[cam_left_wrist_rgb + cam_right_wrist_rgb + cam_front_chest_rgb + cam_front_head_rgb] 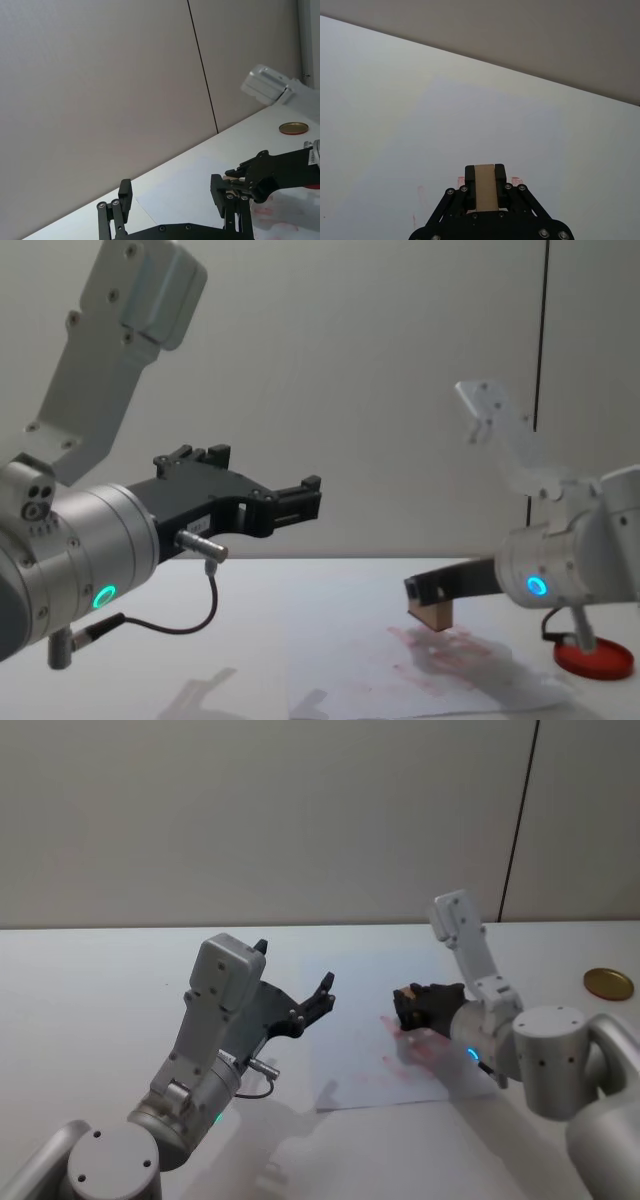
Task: Use the one hand to pick up the stamp and affix it onto the A4 paper.
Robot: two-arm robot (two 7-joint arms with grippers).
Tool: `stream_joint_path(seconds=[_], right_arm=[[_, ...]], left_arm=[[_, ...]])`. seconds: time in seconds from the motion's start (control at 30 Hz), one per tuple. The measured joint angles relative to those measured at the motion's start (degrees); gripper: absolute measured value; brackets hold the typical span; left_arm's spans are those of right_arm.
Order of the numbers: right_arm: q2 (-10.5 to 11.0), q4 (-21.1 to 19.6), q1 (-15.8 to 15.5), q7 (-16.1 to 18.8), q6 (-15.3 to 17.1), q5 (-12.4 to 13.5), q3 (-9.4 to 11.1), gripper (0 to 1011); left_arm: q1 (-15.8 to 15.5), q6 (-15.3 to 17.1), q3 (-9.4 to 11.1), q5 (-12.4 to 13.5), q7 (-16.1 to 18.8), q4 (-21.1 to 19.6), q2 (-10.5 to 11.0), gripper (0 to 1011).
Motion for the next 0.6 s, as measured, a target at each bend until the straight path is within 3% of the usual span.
stream_joint_path(seconds=[0.27,0.6], right_arm=[[-1.36,5.82,2.55,0.82,-1.72,-0.63,-0.61,212],[-2.09,8.89,4.01,0.75,-2.62,-1.12,-0.78,212]], left_arm=[[0.0,0.0,0.0,0.0,0.0,0.0,0.0,993],[0.0,0.0,0.0,0.0,0.0,0.0,0.0,993]])
